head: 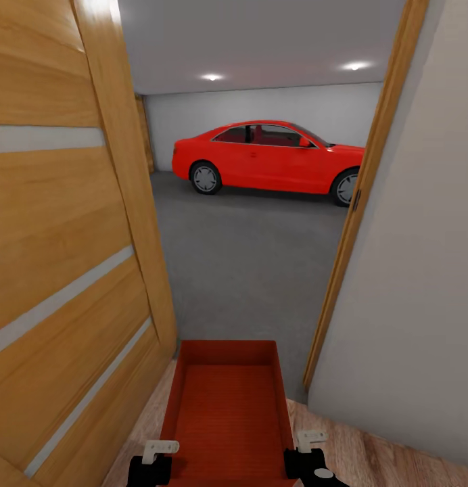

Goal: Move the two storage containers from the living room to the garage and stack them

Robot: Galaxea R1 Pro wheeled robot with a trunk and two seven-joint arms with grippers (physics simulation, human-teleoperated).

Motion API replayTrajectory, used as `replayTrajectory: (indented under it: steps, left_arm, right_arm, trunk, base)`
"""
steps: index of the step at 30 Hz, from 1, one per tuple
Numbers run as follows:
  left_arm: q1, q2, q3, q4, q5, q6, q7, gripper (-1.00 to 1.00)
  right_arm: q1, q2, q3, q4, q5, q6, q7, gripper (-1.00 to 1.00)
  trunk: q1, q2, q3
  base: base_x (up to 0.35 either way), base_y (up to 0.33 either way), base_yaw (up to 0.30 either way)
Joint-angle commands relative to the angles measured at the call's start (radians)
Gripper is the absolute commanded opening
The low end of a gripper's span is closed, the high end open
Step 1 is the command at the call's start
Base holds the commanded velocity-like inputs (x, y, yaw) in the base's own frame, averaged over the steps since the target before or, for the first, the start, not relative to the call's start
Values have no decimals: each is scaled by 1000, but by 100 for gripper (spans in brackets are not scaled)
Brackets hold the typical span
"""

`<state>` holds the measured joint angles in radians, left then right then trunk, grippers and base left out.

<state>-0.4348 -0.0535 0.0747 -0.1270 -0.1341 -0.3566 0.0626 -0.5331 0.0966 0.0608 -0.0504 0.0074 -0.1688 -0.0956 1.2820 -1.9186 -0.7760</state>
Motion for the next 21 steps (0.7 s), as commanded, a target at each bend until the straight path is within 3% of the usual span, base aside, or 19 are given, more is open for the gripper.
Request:
replayTrajectory:
  steps: [1, 14, 21]
  left_arm:
    - [-1, 0, 31, 0, -9, -4, 14, -100]
    - [-1, 0, 30, 0, -9, -4, 14, -100]
    - [-1, 0, 31, 0, -9, -4, 14, -100]
  right_arm:
    - [-1, 0, -1, 1, -3, -3, -9, -100]
    - [-1, 0, -1, 1, -3, -3, -9, -100]
    - [-1, 0, -1, 1, -3, -3, -9, -100]
  trunk:
    - [0, 0, -1]
    - [0, 0, -1]
    - [0, 0, -1]
  base:
    - [0, 17, 0]
    - [0, 92, -6]
    - [0, 2, -215]
